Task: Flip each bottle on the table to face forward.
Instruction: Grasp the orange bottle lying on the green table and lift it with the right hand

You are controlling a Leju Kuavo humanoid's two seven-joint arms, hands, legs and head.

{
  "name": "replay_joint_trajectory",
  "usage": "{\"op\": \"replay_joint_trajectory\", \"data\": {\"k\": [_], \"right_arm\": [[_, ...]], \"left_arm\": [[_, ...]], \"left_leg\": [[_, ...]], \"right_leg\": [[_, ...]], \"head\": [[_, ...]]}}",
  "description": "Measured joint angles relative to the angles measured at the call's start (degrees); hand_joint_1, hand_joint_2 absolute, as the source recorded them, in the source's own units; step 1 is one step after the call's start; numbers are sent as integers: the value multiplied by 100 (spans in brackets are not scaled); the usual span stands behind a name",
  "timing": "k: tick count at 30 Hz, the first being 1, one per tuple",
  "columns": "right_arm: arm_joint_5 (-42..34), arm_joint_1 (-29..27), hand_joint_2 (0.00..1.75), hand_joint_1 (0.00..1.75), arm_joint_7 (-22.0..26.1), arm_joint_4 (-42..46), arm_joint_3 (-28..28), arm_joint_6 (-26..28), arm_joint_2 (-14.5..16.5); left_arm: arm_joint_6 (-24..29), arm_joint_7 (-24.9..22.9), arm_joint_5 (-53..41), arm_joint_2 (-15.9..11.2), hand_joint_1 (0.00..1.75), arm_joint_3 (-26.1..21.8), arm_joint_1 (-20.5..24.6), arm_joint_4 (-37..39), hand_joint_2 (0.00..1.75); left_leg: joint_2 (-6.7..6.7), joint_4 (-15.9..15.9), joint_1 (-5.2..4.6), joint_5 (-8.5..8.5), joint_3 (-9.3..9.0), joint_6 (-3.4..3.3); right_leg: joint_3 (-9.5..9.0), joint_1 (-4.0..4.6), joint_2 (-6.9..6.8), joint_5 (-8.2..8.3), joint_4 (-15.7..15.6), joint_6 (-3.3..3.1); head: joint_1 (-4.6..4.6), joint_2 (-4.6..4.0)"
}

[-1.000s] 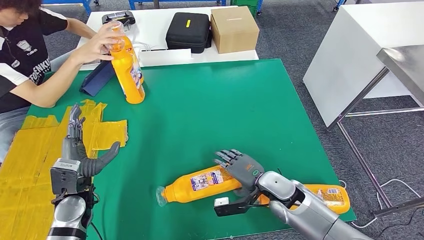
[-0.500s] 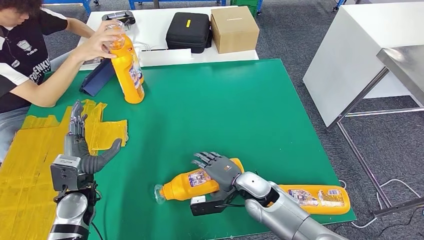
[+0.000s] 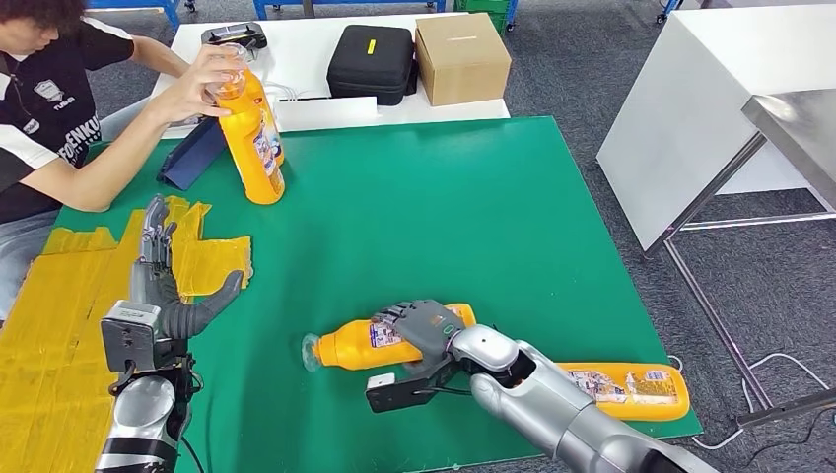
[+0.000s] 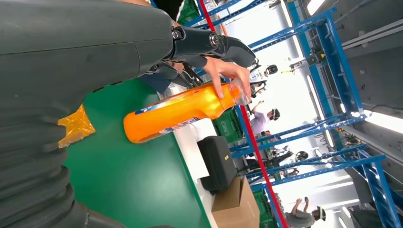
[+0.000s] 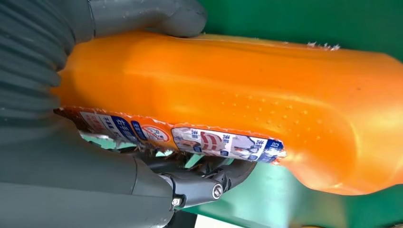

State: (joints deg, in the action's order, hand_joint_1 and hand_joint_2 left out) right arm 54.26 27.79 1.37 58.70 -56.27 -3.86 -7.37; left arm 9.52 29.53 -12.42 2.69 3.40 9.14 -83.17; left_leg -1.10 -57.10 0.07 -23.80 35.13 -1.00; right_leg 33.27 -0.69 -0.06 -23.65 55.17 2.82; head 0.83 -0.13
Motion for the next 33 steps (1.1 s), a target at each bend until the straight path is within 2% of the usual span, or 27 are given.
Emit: {"op": "replay_joint_trajectory", "data": {"k": [4, 12, 15, 17, 22, 27, 30, 33], "right_arm": [[19, 117, 175, 164, -10, -113, -97, -3, 4], [76, 237, 175, 175, -80, -249, -219, 5, 21], [97, 228, 175, 175, -223, -283, -212, 295, 43], [118, 111, 175, 175, -364, -259, -101, 721, 81], [368, -652, 175, 175, -562, 388, 691, 2066, 288], [266, -1419, 175, 175, -154, 1370, 1782, 3317, 603], [-81, -1702, 175, 175, 245, 1702, 2360, 3728, 785], [-595, -1848, 175, 175, 726, 1836, 2786, 3844, 959]], "left_arm": [[1, 0, 14, 0, 0, -1, 0, 0, 175], [-3, -3, 38, 0, 0, -2, 0, 2, 175], [-28, -24, 43, 0, 0, 3, 0, 2, 175], [-75, -80, 27, 0, 0, 23, -6, 0, 175], [-337, -379, -150, 0, 0, 157, -141, -132, 175], [-935, -790, -270, -45, 0, 498, -319, -351, 175], [-1494, -1035, -94, -152, 0, 782, -328, -360, 175], [-2023, -1139, 422, -238, 0, 1001, -306, -315, 175]], "left_leg": [[1, 0, 0, 0, -4, -1], [1, 0, -1, 0, -12, -1], [1, 0, 0, 1, -14, -1], [2, 0, 0, 1, -13, -1], [2, 0, 0, -1, 0, 0], [9, 1, 0, -3, 18, 1], [8, 1, 0, -3, 21, 1], [6, 1, -1, -2, 20, 0]], "right_leg": [[-6, -1, -1, 0, 0, 0], [-12, -1, 0, 0, 0, 0], [-13, -1, -1, 0, 0, 0], [-14, -1, -1, 0, 0, 0], [-2, 0, 0, 0, 2, 0], [15, 0, -7, -5, 1, -2], [19, -1, -6, -5, 1, -2], [20, -1, -4, -3, 0, -1]], "head": [[0, 0], [0, 0], [0, 0], [0, 0], [0, 0], [-1, 0], [-2, 0], [-2, 0]]}}
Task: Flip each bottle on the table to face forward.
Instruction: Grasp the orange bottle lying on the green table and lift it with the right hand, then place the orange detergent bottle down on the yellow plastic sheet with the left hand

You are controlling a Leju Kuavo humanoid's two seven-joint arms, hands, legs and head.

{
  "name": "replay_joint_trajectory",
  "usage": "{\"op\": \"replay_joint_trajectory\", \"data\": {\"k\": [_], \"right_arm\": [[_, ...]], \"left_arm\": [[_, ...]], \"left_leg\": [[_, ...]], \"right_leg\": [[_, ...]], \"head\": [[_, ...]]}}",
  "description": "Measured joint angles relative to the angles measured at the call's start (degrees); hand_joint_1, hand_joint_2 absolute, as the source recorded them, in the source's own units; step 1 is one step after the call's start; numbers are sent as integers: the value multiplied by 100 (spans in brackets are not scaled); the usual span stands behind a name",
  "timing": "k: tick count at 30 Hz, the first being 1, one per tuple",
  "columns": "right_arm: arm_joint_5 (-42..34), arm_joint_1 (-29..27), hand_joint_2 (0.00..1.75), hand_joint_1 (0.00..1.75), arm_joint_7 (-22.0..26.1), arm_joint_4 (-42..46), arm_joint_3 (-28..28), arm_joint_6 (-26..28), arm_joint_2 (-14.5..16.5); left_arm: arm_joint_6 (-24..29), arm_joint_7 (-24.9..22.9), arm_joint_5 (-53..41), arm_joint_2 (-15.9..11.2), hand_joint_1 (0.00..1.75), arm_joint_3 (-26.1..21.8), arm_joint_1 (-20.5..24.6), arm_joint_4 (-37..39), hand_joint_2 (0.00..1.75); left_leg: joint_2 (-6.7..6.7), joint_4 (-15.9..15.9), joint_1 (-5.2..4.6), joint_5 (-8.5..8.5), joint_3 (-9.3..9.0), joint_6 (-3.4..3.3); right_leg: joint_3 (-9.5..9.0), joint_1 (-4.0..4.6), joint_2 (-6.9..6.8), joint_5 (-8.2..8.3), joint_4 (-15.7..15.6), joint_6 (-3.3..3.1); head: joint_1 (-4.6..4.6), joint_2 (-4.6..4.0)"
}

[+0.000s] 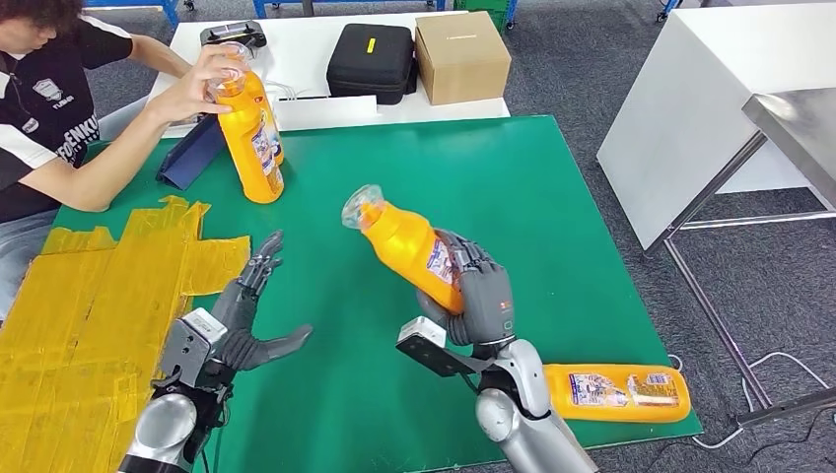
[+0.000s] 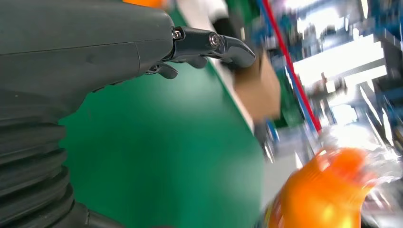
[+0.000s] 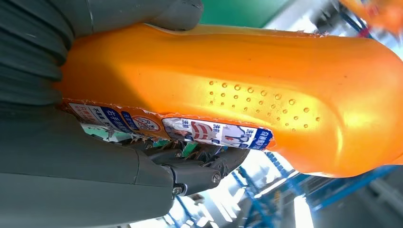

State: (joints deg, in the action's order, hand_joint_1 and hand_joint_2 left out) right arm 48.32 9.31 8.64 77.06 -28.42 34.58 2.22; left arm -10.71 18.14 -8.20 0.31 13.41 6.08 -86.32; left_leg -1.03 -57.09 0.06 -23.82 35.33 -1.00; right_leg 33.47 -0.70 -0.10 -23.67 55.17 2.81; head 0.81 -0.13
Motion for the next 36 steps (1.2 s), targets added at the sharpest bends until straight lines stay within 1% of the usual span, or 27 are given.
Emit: {"op": "replay_joint_trajectory", "data": {"k": [2, 4, 9, 12, 15, 18, 21, 23, 27, 31, 36], "right_arm": [[-313, -49, 175, 175, 272, 24, 185, 6, 112], [-458, -73, 175, 175, 398, 26, 301, -1, 212], [-569, -62, 175, 175, 435, -89, 392, -138, 410], [-611, -47, 175, 175, 443, -215, 393, -229, 507], [-815, 4, 175, 175, 517, -376, 361, -480, 588], [-1048, 59, 175, 175, 652, -585, 259, -697, 692], [-1160, 98, 175, 175, 739, -732, 172, -791, 768], [-1280, 127, 175, 175, 885, -809, 91, -958, 790], [-1453, 157, 175, 175, 1217, -946, -281, -1268, 861], [-1559, 188, 175, 175, 1304, -1061, -716, -1348, 929], [-1653, 274, 175, 175, 1306, -1143, -974, -1321, 932]], "left_arm": [[-204, -46, 324, -32, 0, 94, 27, 48, 175], [-347, -92, 588, -55, 0, 169, 58, 97, 175], [-684, -251, 1340, -82, 0, 252, 135, 194, 175], [-811, -314, 1626, -96, 0, 267, 191, 251, 175], [-1009, -408, 2114, -108, 0, 275, 233, 318, 175], [-1038, -455, 2383, -119, 0, 278, 310, 411, 175], [-1037, -481, 2459, -133, 0, 278, 362, 485, 175], [-1021, -499, 2527, -138, 0, 279, 397, 537, 175], [-948, -502, 2609, -144, 0, 287, 557, 698, 175], [-848, -476, 2610, -146, 0, 311, 686, 874, 175], [-775, -403, 2596, -154, 0, 326, 747, 1038, 175]], "left_leg": [[-2, 0, 0, 1, -1, 0], [-3, 0, 0, 2, -2, 0], [-4, 0, 2, 2, -2, 0], [-4, 0, 2, 2, 0, 1], [-4, 1, 2, 2, 1, 0], [-3, 0, 2, 2, 1, 0], [-2, 0, 2, 2, 1, 0], [-3, 0, 2, 2, 1, 0], [-4, 0, 2, 2, 1, 1], [-4, 1, 3, 2, 2, 1], [-6, 0, 2, 2, 2, 1]], "right_leg": [[0, 0, 0, 1, 0, 0], [-1, 1, 0, 2, 0, 1], [-1, 3, 1, 2, 1, 0], [-1, 3, 0, 1, 2, 0], [0, 3, 0, 1, 2, 0], [1, 2, 0, 1, 2, 0], [0, 3, -1, 1, 2, 0], [0, 3, 0, 1, 2, 0], [1, 3, 0, 1, 2, 0], [3, 4, 0, 1, 2, -1], [3, 2, 1, 1, 2, -1]], "head": [[1, 0], [1, 0], [2, 0], [1, 0], [1, 0], [1, 0], [2, 0], [2, 0], [2, 0], [2, 0], [2, 0]]}}
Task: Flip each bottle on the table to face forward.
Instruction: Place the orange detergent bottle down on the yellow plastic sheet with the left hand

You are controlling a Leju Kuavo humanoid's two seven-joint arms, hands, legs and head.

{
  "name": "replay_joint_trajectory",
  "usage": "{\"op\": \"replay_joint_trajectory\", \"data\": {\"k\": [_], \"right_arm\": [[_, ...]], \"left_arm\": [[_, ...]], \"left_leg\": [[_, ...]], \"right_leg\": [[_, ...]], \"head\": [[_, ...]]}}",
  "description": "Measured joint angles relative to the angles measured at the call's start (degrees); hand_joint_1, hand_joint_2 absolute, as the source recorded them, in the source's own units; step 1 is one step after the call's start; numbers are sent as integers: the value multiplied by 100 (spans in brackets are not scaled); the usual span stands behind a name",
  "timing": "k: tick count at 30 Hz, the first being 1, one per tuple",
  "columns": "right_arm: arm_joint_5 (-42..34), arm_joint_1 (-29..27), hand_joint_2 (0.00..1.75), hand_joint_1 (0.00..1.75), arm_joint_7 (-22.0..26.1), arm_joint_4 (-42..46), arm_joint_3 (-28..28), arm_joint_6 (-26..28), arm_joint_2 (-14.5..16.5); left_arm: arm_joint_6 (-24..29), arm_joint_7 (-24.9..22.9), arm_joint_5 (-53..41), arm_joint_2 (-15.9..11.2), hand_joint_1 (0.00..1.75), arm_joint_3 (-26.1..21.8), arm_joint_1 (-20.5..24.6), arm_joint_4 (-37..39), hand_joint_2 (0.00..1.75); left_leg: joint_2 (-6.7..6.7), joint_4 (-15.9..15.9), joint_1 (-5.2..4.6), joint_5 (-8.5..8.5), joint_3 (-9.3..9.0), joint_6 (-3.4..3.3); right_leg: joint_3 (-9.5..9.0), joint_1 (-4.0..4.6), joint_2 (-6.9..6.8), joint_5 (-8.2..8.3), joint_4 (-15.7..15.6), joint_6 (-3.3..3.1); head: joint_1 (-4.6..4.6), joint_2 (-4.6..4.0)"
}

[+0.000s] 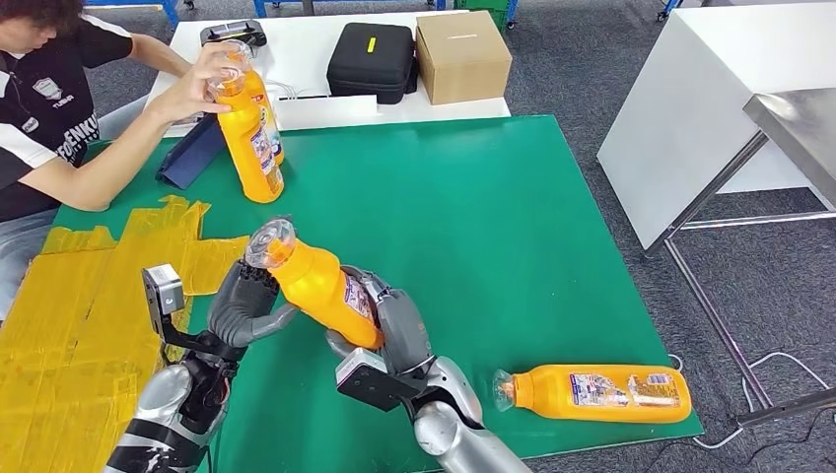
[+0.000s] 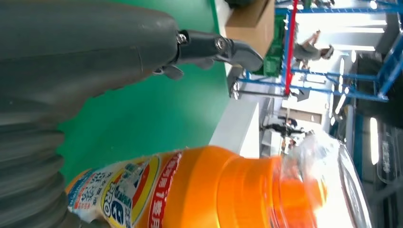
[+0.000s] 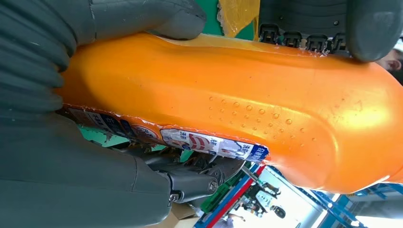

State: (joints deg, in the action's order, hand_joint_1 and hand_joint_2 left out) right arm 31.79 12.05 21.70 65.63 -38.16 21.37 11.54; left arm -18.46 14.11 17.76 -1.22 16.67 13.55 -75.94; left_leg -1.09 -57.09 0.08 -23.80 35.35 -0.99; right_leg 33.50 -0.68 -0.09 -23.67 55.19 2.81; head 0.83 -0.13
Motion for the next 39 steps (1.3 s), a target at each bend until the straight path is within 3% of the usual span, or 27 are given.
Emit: {"op": "replay_joint_trajectory", "data": {"k": [17, 29, 39], "right_arm": [[-174, 143, 175, 175, -52, -195, -192, 93, -7], [63, 238, 175, 175, -49, -374, -339, 340, 26], [201, 334, 175, 175, -41, -486, -443, 470, 46]], "left_arm": [[-28, 180, -178, -4, 0, 138, 79, 210, 175], [-86, 183, -319, 7, 0, 650, 53, 8, 175], [-75, 158, -266, 11, 0, 746, 55, -10, 175]], "left_leg": [[0, 0, 0, 0, 0, 0], [0, 0, 0, 0, 0, 0], [0, 0, 0, 0, 0, 0]], "right_leg": [[0, 0, 0, 0, 0, 0], [0, 1, 0, 1, 0, 0], [0, 1, 0, 0, 0, 0]], "head": [[1, 0], [0, 0], [1, 0]]}}
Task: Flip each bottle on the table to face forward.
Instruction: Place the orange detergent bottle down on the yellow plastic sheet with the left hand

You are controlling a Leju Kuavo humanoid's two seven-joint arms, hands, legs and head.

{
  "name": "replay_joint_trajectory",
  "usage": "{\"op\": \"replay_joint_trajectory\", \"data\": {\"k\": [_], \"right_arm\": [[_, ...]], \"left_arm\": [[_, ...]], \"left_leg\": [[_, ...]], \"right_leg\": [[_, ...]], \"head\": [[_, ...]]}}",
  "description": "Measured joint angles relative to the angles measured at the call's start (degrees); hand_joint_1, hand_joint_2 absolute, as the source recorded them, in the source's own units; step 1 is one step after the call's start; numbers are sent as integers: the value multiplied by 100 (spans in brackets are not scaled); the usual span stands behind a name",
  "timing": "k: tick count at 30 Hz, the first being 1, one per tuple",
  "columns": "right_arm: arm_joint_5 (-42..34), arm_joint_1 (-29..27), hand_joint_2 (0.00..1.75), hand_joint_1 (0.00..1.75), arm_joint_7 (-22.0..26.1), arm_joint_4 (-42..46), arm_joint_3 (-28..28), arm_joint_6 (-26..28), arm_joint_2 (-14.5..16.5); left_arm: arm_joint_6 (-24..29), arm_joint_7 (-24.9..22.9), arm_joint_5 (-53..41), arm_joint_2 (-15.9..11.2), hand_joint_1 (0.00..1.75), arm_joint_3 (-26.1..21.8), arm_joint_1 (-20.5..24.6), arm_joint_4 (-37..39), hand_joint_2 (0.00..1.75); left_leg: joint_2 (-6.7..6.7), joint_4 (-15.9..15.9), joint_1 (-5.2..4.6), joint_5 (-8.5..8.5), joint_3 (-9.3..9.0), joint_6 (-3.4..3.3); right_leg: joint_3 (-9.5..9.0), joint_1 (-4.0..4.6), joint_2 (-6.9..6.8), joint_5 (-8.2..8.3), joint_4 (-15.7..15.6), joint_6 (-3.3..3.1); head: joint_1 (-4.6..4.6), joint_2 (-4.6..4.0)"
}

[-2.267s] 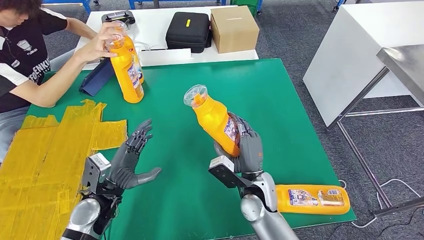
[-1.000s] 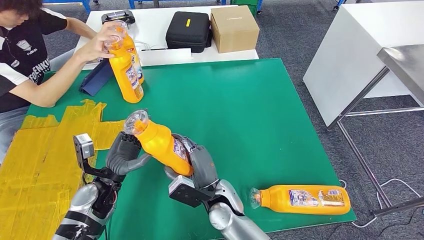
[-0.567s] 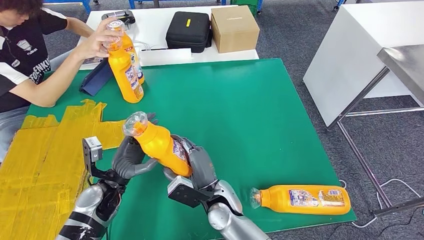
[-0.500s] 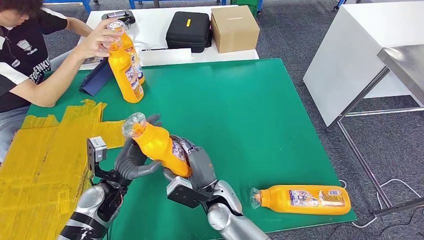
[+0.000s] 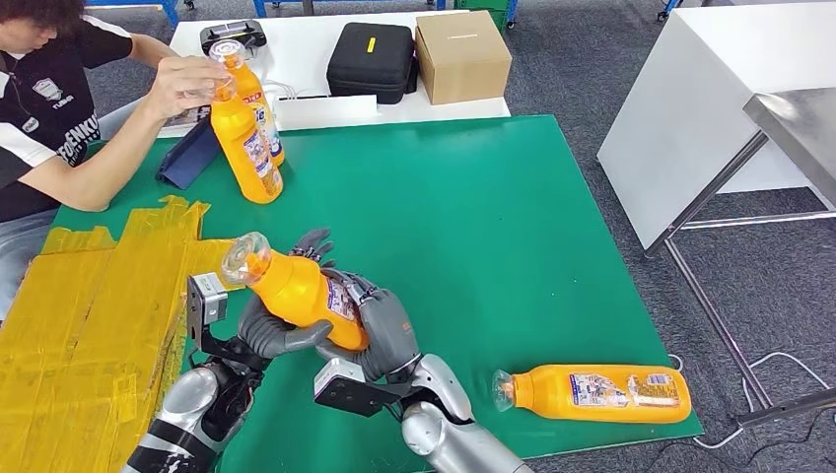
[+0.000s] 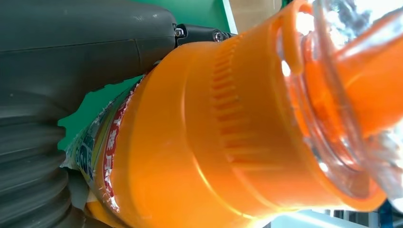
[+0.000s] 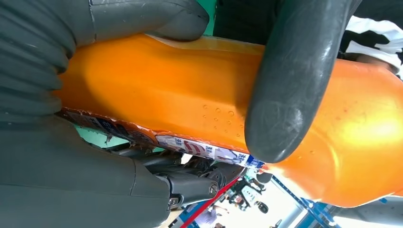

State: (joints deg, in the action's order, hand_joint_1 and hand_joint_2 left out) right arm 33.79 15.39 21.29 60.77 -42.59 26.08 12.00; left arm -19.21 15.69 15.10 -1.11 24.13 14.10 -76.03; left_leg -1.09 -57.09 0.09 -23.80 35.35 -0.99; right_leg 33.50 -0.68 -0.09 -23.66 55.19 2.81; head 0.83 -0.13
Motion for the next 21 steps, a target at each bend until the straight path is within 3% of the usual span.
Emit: {"op": "replay_joint_trajectory", "data": {"k": [5, 9, 21], "right_arm": [[23, 7, 175, 175, -2, -9, -9, 2, 1], [89, 36, 175, 175, -43, -15, -35, 11, 2], [243, 100, 175, 175, -127, -51, -151, 193, 8]], "left_arm": [[-3, 0, 33, 0, 0, 7, -1, -1, 175], [18, -2, 210, 1, 171, 4, -3, -1, 175], [501, -8, 523, 126, 175, -153, -97, -87, 175]], "left_leg": [[0, 0, 0, 0, 0, 0], [0, 0, 0, 0, 0, 0], [0, 0, 0, 0, 0, 0]], "right_leg": [[0, 0, 0, 0, 0, 0], [0, 0, 0, 0, 0, 0], [1, 0, 0, 0, 0, 0]], "head": [[0, 0], [0, 0], [-1, 0]]}}
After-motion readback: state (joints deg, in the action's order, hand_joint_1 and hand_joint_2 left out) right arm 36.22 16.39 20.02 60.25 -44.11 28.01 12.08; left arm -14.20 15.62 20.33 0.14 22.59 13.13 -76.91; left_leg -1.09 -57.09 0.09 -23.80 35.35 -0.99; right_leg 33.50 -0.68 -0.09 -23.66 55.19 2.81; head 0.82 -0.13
